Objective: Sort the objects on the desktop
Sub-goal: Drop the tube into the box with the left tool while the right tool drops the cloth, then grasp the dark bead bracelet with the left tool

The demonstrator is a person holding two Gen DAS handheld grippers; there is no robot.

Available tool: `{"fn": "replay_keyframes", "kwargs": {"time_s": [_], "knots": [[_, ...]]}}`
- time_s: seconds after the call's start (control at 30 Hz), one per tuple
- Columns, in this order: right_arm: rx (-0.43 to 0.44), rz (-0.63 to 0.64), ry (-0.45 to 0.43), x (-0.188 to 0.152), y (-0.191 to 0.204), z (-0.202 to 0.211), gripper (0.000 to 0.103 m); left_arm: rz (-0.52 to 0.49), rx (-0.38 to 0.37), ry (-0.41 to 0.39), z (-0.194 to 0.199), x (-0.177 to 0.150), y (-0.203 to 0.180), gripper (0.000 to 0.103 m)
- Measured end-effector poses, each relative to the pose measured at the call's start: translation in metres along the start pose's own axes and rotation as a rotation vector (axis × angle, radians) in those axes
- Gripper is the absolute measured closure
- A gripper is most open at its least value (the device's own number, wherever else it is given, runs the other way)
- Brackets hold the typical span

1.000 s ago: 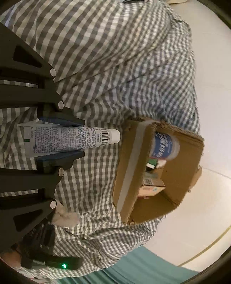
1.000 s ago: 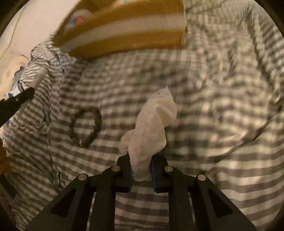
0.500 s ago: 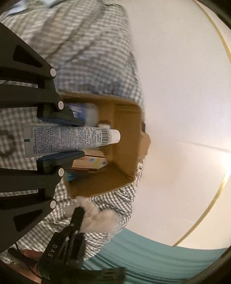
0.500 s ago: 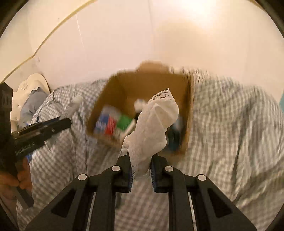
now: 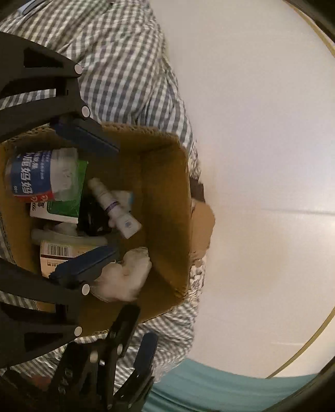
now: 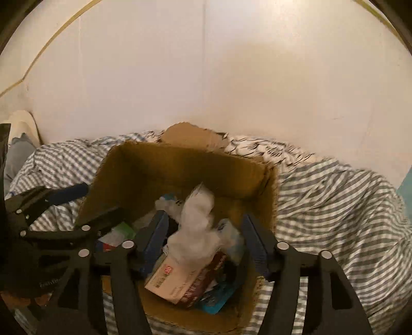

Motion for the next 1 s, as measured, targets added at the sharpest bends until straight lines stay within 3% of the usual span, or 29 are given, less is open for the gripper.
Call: {"fn": "replay_keyframes", "kwargs": {"time_s": [0.17,0.27,0.47,0.73,0.83,1.0], "knots": [[-0.019,0.011,-0.010,-0.011,-0.004,0.029,0.040,0.058,0.011,0.008,0.031,-0.011,0.007,0.025],[-0.019,0.002,-0.014,-0.024,-0.007,0.056,0.037,0.057,0.046,-0.013,0.061,-0.023,0.009,0.018],[-0.032,-0.015,0.006,-0.086,-0.008,0.107,0.034,0.057,0.040,0.006,0.104,-0.081,-0.001,0.014],[-0.018,-0.207,0.098,-0.208,-0.017,0.103,0.032,0.081,0.047,0.191,0.069,-0.203,-0.009,0.017],[-0.019,-0.226,0.159,-0.239,-0.022,0.080,0.032,0.104,0.042,0.275,0.045,-0.239,-0.008,0.031],[-0.012,-0.259,0.215,-0.260,-0.032,0.057,0.032,0.059,0.053,0.310,0.027,-0.263,-0.013,0.044]]}}
Point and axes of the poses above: each gripper's, at about its wrist camera, not at the fingertips, and z roughly against the way its jaws point, y to its left, x to its top, the point moved 8 cm from there along -z, roughly the way its jaws point, and after that the axes turned 3 degrees about x, right-handed, at the moved point
